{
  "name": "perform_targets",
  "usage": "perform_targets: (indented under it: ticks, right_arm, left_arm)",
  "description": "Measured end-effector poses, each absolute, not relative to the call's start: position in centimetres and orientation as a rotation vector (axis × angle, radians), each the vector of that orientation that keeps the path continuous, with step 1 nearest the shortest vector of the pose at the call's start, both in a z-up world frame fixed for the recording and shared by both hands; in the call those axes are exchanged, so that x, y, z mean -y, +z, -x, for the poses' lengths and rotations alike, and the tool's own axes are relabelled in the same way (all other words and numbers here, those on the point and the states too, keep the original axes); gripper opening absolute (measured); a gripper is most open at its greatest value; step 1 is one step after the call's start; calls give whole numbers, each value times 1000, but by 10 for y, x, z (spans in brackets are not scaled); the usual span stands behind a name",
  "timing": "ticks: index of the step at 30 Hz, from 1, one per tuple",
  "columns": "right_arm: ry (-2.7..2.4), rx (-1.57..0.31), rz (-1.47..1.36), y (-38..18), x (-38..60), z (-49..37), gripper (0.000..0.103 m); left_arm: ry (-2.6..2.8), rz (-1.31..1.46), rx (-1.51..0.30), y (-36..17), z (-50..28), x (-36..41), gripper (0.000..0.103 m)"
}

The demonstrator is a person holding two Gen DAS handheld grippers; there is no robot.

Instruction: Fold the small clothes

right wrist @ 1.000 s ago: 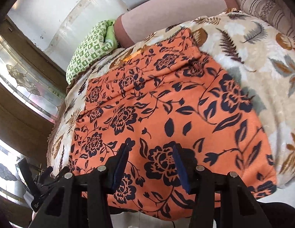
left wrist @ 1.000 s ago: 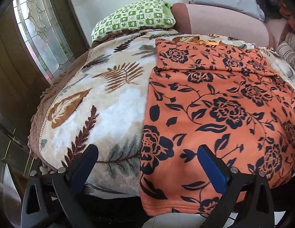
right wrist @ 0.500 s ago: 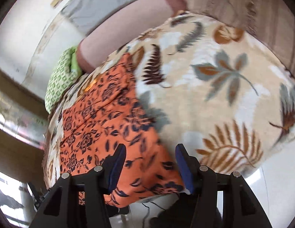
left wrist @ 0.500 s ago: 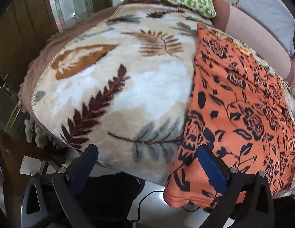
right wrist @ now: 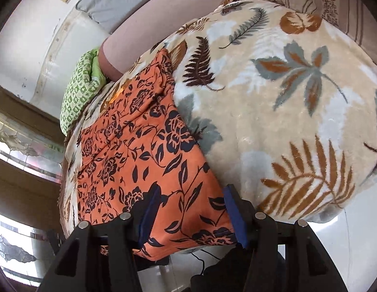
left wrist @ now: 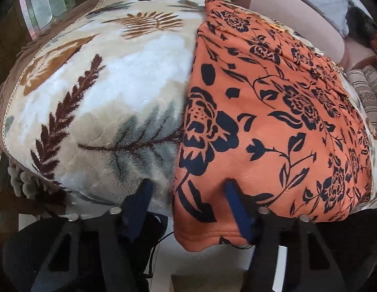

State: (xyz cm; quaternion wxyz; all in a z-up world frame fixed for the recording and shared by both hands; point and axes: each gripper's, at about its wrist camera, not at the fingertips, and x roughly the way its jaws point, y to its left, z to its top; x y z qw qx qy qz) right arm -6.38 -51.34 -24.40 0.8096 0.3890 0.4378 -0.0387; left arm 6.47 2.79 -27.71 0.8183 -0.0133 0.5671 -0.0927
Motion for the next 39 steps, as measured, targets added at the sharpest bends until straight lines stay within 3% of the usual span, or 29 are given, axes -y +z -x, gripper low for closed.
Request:
perform_targets:
  ticks: [5,8,11,13,14,15,19,21,25,26,29,30,31,32,34,38,39]
  right_arm:
    - [-80,-931,-853,-244,517,70,58]
    - [-78,-935,-847,-244,516,73,58]
    - [-81,-932,-861,-247,520,77,58]
    - [-75,-930,-884,-251,525,79,58]
    - [-75,-930,-896,-255,528,81,60]
    - [-75,-930,-904,-257,530,82,61]
    - [-62,-931,-931,-269,533,82,62]
    - [-33,-945,-937,-275,531,77,62]
    - [31,-995,-921,-289,523,57,62]
    - [46,-1016,-924,-294,522,51,62]
    - [125,-1101,-976,-312,518,38,62]
    - [131,-1112,-957,-311,516,36,61]
    - [135,-1128,-932,-309,513,35,55]
    - [147,-1148,-920,-306,510,34,34]
    - [241,-1152,-921,-294,499,32,17]
    - [195,-1175,-798,-277,483,23,17]
    - [163,-1204,-788,-281,484,20,17]
  left_arm:
    - [-213,64,-1205,-276,-64,-31,60]
    - [-225,65,-1208,-276,-69,-27,77]
    - [-253,46,-1186,-273,-72,-21,76]
    - [-286,34,-1163,-270,-70,-16,58]
    - [-288,18,-1156,-269,-68,-13,39]
    - [-287,-3,-1152,-269,-68,-12,32]
    - [-301,32,-1178,-269,-74,-17,31]
    - [-317,69,-1194,-272,-76,-20,51]
    - [-323,21,-1189,-269,-78,-7,57]
    - [-324,-3,-1178,-269,-76,-4,54]
    - [-317,-38,-1151,-267,-76,-4,19]
    - [-330,-19,-1152,-266,-77,-7,11]
    - [-338,-4,-1154,-265,-78,-9,11]
    - [-342,-1,-1152,-264,-78,-9,10]
    - [-349,-22,-1136,-262,-76,-4,10]
    - [-336,-91,-1121,-264,-74,8,12]
    - [-319,-104,-1124,-266,-73,10,19]
